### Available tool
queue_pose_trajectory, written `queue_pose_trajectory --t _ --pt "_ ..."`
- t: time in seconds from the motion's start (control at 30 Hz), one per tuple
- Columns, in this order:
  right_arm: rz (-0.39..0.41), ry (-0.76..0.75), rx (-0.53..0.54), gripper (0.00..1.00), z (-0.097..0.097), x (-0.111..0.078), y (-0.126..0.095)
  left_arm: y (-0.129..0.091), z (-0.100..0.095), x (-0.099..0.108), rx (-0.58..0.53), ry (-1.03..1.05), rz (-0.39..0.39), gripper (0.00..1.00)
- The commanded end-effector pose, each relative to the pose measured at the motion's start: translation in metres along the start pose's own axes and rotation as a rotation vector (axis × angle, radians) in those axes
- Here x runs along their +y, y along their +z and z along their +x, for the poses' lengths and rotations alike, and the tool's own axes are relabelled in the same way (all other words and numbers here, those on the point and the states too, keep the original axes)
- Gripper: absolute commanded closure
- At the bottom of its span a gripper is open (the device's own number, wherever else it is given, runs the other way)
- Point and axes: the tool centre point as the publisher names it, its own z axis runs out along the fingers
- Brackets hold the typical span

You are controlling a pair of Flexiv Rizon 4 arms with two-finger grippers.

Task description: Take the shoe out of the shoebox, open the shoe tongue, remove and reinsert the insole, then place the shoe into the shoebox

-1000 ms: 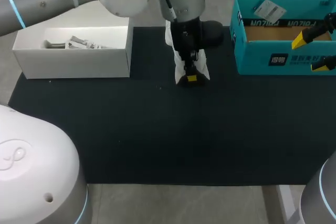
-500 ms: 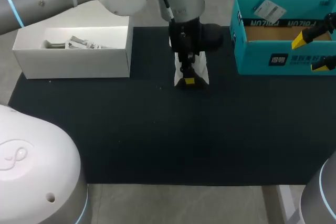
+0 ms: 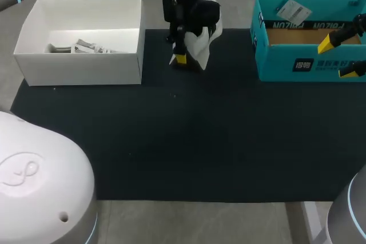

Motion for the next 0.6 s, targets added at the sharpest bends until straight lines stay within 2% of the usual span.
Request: queue_pose_trajectory --t 0.03,0.23,0.4,0.6 --pt "-0.001 0.002 -0.002 0.00 0.000 0.000 0.001 -0.010 -0.012 0.029 -0.019 -0.011 0.021 1.00" --pt "-0.001 0.002 -0.002 0.00 0.000 0.000 0.001 -0.020 -0.020 0.064 -0.036 -0.024 0.035 1.00" --pt "-0.001 0.002 -0.002 0.00 0.000 0.000 0.001 -0.034 -0.027 0.105 -0.050 -0.073 0.054 1.00" --pt "-0.001 0.002 -0.002 0.00 0.000 0.000 0.001 -0.037 -0.036 0.153 -0.033 -0.101 -0.013 1.00"
